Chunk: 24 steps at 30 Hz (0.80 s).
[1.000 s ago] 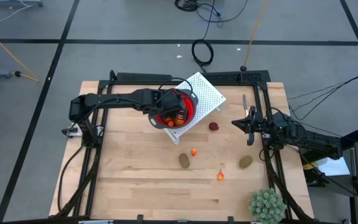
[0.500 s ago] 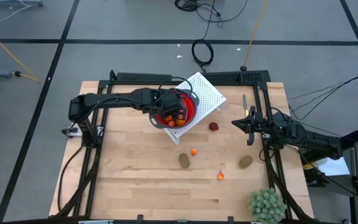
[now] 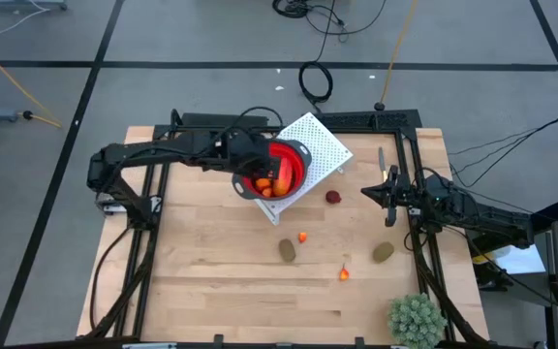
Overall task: Pick & Place Fruit
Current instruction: Put the pomegranate into the red strainer bowl on the shelf
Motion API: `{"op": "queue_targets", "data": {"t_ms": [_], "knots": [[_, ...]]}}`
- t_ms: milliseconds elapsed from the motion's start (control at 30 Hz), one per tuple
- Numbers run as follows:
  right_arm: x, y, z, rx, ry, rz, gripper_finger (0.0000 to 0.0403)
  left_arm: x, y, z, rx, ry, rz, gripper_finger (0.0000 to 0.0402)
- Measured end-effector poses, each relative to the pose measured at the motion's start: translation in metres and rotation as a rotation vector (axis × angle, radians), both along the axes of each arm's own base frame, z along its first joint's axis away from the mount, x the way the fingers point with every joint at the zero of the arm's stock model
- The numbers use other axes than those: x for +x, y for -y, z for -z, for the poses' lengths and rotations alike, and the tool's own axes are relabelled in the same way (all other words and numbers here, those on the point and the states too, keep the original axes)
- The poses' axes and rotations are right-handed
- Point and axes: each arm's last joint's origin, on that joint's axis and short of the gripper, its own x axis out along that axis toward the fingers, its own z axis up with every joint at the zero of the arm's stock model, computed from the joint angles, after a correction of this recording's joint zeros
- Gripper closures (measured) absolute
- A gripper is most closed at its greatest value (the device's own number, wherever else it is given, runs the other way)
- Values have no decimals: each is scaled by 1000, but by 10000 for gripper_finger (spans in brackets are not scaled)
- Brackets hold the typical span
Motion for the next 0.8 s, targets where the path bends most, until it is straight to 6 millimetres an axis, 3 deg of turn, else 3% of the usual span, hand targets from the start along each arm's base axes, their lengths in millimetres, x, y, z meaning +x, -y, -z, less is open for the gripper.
{"op": "queue_targets", "data": {"t_ms": [167, 433, 633, 800], "knots": [[0, 0, 0, 1, 0, -3, 403, -12, 15, -15, 21, 36, 61, 247], [0, 0, 0, 4, 1, -4, 403, -21, 52, -26, 216, 9, 265, 320], [0, 0, 0, 121, 20, -9, 403, -26, 80, -29, 337, -4, 328, 389], [0, -3, 0, 138, 17, -101, 403, -27, 94, -30, 385, -2, 380, 391]]}}
